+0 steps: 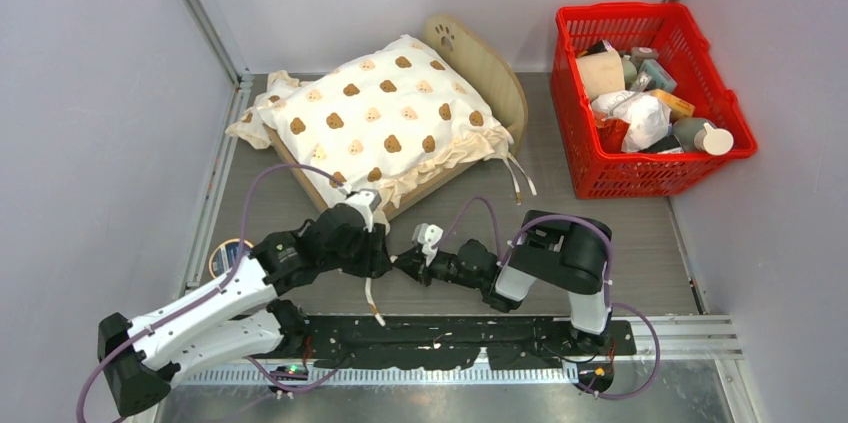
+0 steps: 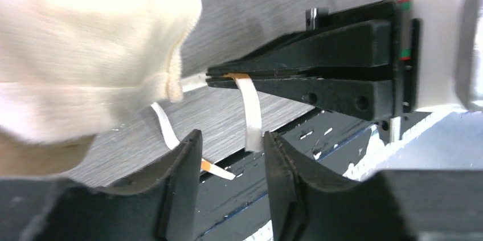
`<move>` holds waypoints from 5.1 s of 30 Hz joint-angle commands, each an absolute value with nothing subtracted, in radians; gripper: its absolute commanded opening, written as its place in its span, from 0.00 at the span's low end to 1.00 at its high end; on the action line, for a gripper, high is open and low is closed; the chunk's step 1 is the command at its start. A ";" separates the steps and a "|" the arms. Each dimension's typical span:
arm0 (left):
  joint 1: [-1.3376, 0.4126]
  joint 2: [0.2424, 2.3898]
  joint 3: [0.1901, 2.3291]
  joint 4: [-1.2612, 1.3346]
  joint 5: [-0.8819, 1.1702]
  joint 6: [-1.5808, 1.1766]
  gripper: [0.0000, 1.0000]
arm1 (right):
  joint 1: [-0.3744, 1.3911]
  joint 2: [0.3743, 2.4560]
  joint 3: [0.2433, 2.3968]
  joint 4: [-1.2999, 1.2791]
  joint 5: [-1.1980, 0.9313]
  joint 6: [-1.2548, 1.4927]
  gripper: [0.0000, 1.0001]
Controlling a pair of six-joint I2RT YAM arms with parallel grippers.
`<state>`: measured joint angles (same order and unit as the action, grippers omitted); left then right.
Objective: Set up the pet bed
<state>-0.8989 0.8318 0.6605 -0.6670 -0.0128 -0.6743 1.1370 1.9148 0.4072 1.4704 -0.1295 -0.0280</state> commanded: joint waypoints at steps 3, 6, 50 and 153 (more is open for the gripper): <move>-0.889 0.818 0.853 -0.745 -0.274 -0.599 0.50 | 1.127 1.914 0.472 1.410 -0.099 0.243 0.05; -0.877 0.820 0.915 -0.779 -0.339 -0.584 0.50 | 1.114 1.912 0.529 1.300 -0.117 0.270 0.05; -0.754 0.687 0.803 -0.917 -0.354 -0.747 0.45 | 1.085 1.955 0.732 1.008 -0.230 -0.045 0.05; -0.718 0.718 0.760 -0.899 -0.178 -0.789 0.00 | 1.164 1.671 0.588 0.966 -0.106 0.066 0.58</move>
<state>-0.7242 0.7349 0.7795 -0.8967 -0.1596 -0.7582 1.1343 1.6978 0.6319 0.9051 -0.1612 -0.1673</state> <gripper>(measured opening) 0.021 0.567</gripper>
